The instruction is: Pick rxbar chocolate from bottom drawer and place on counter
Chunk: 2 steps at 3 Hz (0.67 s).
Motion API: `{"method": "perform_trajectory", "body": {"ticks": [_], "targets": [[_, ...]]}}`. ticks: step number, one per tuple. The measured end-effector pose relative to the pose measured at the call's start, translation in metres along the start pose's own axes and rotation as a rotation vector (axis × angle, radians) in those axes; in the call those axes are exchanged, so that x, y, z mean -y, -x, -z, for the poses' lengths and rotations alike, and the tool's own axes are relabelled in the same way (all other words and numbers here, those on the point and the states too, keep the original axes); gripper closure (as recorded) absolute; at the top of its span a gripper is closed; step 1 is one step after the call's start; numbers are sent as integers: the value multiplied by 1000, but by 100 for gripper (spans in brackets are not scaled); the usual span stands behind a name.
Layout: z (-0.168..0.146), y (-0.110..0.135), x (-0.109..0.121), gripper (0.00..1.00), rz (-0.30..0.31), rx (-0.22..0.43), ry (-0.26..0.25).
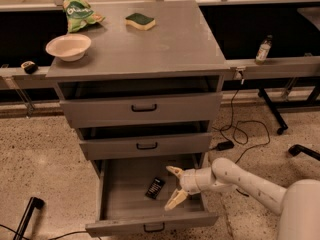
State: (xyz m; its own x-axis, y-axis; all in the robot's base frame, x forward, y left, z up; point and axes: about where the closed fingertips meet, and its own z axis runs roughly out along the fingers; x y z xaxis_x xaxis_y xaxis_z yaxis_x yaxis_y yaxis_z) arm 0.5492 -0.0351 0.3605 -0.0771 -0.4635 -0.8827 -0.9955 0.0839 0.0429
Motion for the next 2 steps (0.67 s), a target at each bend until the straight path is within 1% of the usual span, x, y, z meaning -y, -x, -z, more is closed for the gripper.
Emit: {"method": "perform_trajectory", "body": {"ticks": [1,2], "targets": [[-28,-35,18,0,-11,-5,-57],[-47,-67,35,0,-4,-54,-107]]}}
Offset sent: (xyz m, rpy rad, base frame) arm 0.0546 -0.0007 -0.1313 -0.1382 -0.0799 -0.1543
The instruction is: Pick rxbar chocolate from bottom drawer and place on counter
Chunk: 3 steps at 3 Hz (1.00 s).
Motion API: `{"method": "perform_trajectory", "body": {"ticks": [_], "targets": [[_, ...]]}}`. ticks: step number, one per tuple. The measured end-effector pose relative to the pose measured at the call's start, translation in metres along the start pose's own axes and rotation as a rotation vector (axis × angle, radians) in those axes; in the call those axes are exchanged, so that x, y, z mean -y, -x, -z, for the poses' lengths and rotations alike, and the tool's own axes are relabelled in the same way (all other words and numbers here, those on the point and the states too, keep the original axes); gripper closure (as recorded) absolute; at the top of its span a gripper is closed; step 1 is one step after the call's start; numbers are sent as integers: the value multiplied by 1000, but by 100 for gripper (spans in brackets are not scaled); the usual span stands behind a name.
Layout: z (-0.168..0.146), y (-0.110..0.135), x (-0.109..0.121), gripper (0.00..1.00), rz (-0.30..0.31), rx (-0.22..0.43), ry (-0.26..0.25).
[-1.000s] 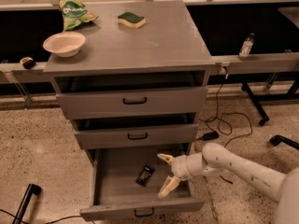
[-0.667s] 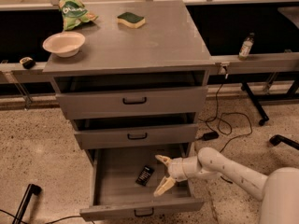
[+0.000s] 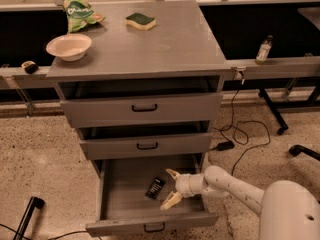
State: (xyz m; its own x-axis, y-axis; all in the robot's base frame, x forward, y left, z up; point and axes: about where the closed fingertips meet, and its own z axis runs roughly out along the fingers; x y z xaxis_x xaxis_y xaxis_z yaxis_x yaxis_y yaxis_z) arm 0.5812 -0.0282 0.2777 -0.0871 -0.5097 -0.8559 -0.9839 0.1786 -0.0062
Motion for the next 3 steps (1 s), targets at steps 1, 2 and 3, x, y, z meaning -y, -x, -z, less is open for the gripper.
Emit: {"method": "perform_trajectory", "body": {"ticks": [1,2,3], "targets": [[-33,-17,-1,0,27,-70,-46],[-32,-23,16,0,29,-93,-117],[-32,-23,16,0,29,-93,-117]]}}
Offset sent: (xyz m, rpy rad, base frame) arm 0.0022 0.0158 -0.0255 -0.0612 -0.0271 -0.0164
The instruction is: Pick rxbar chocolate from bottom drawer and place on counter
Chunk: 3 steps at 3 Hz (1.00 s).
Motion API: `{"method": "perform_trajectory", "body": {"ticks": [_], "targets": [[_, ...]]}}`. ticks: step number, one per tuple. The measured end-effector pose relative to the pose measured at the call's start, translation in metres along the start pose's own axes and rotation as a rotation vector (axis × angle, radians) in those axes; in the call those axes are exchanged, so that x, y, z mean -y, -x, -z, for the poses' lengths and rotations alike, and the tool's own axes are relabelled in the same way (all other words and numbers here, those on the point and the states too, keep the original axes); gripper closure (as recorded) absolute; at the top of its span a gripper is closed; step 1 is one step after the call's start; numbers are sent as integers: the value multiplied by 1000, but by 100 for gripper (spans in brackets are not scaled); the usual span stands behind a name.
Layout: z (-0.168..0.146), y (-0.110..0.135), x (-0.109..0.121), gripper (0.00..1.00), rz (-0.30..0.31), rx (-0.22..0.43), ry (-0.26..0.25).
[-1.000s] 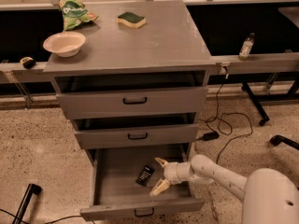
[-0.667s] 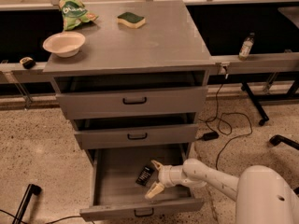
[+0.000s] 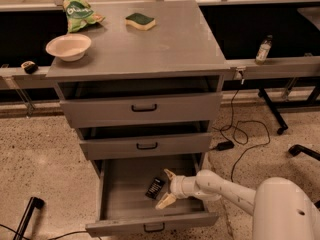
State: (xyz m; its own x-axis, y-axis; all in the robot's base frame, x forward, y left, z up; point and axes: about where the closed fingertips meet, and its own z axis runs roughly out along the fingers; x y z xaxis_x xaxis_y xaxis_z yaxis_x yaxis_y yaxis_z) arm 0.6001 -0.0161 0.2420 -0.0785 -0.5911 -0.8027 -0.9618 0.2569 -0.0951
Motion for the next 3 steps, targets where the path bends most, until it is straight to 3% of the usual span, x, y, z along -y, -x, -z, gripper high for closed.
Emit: {"method": "perform_trajectory", "body": {"ticks": [2,3], "targets": [[-59,-14,16,0,19,48,-56],[-85,-23,22,0,-5,14,-86]]}}
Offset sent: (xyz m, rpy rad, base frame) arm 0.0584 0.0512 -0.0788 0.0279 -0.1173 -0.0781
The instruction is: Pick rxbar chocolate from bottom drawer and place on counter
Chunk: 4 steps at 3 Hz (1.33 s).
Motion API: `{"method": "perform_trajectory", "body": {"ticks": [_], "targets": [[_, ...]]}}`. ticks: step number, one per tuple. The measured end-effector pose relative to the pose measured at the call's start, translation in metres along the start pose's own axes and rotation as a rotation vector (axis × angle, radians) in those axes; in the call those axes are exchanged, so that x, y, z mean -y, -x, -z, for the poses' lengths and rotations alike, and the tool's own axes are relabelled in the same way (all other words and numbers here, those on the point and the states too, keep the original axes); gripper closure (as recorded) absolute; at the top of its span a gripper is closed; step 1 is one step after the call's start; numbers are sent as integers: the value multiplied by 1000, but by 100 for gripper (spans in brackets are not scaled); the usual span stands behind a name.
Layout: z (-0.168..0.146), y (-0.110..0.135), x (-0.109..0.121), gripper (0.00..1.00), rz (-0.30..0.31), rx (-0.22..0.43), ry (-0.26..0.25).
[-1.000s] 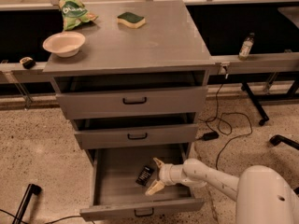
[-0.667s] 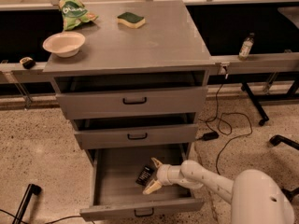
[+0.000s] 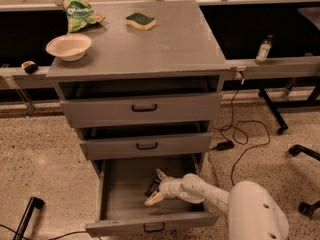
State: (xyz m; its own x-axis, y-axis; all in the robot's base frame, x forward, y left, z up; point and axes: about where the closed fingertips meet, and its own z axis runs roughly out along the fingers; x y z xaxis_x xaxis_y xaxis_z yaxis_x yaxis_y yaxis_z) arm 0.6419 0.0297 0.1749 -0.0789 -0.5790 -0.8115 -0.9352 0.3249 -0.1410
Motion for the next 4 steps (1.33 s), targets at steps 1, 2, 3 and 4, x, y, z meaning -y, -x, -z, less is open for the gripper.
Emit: {"method": "perform_trajectory", "body": {"ticks": [1,2,3,4], "targets": [[-19,-14,1,0,-78,-16,-5],[-28,-28,6,0,-147,-9,-31],[-33,-39,9,0,-178,-14,-47],[-38,-48,11,18,-191,-36,-51]]}}
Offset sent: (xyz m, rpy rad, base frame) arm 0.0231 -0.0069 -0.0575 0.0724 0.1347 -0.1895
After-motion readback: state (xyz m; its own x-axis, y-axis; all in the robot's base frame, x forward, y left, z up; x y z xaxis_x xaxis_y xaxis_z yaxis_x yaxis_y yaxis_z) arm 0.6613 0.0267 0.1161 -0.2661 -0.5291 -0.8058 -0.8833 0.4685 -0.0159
